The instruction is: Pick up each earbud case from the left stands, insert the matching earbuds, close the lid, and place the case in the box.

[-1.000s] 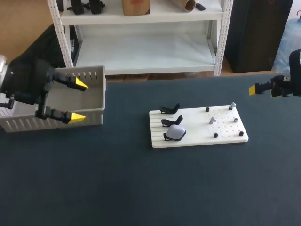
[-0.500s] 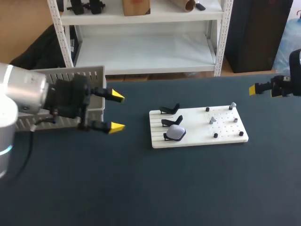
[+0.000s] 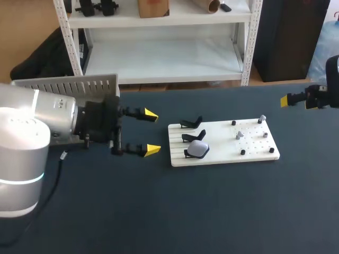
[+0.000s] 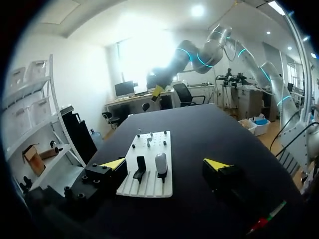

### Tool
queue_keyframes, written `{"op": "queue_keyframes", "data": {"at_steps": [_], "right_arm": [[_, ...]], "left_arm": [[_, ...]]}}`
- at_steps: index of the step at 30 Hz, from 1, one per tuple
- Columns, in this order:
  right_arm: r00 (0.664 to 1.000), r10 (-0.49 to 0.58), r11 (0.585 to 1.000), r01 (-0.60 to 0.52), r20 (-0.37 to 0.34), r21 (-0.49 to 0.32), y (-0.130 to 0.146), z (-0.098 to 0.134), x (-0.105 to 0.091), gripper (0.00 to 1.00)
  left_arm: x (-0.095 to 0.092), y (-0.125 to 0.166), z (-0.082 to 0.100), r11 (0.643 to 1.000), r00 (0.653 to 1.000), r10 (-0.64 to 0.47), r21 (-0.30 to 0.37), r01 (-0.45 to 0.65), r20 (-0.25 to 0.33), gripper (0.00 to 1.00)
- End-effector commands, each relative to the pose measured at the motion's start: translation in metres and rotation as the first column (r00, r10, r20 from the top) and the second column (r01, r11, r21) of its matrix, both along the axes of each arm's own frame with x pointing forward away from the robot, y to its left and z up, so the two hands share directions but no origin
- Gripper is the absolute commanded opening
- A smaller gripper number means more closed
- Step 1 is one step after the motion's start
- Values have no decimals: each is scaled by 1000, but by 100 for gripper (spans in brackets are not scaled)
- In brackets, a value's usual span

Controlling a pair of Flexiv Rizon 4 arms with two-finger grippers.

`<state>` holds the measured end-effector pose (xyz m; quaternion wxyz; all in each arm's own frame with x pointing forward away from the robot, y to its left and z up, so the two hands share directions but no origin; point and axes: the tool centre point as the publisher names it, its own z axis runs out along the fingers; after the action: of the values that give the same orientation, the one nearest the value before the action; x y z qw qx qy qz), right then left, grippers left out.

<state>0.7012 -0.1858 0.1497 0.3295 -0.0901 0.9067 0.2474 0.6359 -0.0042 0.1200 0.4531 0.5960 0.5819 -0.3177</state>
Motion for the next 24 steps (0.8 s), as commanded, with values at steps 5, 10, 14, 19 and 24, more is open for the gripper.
{"op": "queue_keyframes", "data": {"at_steps": [5,10,14,19,24], "right_arm": [[1000,1,1000,-1,0,0,0,0,0,100],[1000,1,1000,-1,0,0,0,0,0,100],[1000,1,1000,-1,0,0,0,0,0,100],[1000,1,1000,-1,0,0,0,0,0,100],[1000,1,1000,-1,0,0,0,0,0,100]], "left_arm": [[8,-14,-21,991,991,127,52,-125,-46,100],[18,-27,-34,992,989,121,52,-117,-88,100],[23,-37,-43,993,989,102,65,-96,-104,100],[29,-52,-54,995,990,66,86,-55,-123,100],[36,-70,-64,995,990,44,97,-31,-137,96]]}}
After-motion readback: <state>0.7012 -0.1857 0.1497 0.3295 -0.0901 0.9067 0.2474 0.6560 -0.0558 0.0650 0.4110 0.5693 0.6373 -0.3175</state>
